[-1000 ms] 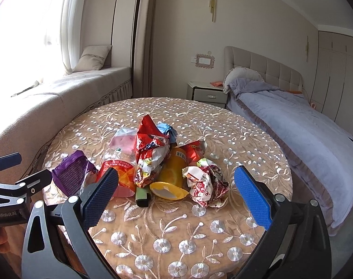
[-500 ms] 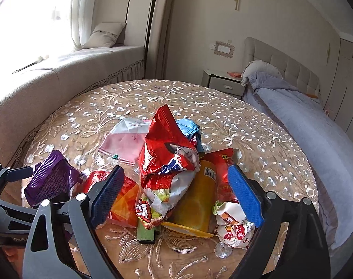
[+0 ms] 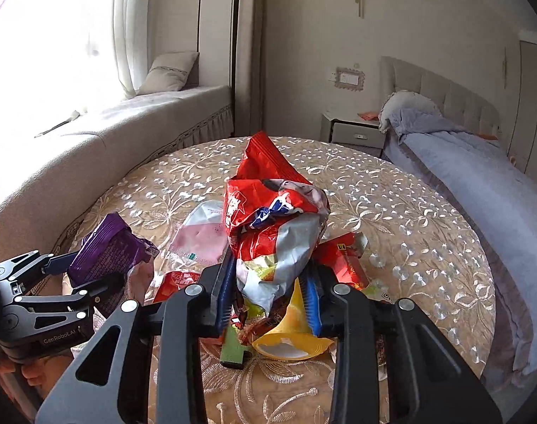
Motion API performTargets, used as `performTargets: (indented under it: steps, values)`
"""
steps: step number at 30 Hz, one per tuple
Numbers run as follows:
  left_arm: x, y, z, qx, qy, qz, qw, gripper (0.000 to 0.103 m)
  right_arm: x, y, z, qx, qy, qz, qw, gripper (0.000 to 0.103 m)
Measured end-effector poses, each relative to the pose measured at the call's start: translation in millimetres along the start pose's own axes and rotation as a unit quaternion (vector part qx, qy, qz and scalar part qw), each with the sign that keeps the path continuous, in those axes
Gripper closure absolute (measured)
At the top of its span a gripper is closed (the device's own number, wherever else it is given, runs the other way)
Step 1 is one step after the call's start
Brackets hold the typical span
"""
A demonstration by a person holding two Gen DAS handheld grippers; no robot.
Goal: Collect trash
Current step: 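Grasp the purple chip bag with the left tool while the right tool grasps the red candy bag, then carry both bags over the white bin and open both tools to drop them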
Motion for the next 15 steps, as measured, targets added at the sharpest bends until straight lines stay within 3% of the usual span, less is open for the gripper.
performTargets:
  steps: [4,7,11,15]
  values:
    - [5.3,9.1,25.5,0.024,0.003,-0.011,0.9996,0.039,5.4,-0.1,27.8,0.01,-0.003,-0.003,1.0,0.068]
    - [21.7,8.8,44.9,0.03,-0.022,-0.02,0.9991,0.039,9.3,-11.4,43.2,0.012,-0.011,0.0,1.0,0.068]
    - [65.2,-1.3,69.8,0.04,-0.053,-0.064,0.9958,0.039,27.2,-36.8,68.7,0.011,-0.026,-0.016,0.999,0.068]
    - [118.0,-14.6,92.9,0.046,-0.101,-0.114,0.9873,0.039,57.7,-63.7,105.1,0.011,-0.05,-0.047,0.998,0.068]
Point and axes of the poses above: each gripper's, at about its wrist camera, not at the fingertips, and z roughly against the way its jaws point, x to its right, y to its top, the point moved 4 cm from there along -z, roughly the way its jaws point, and after that the axes turned 11 degrees about y, right-handed, at the moved point
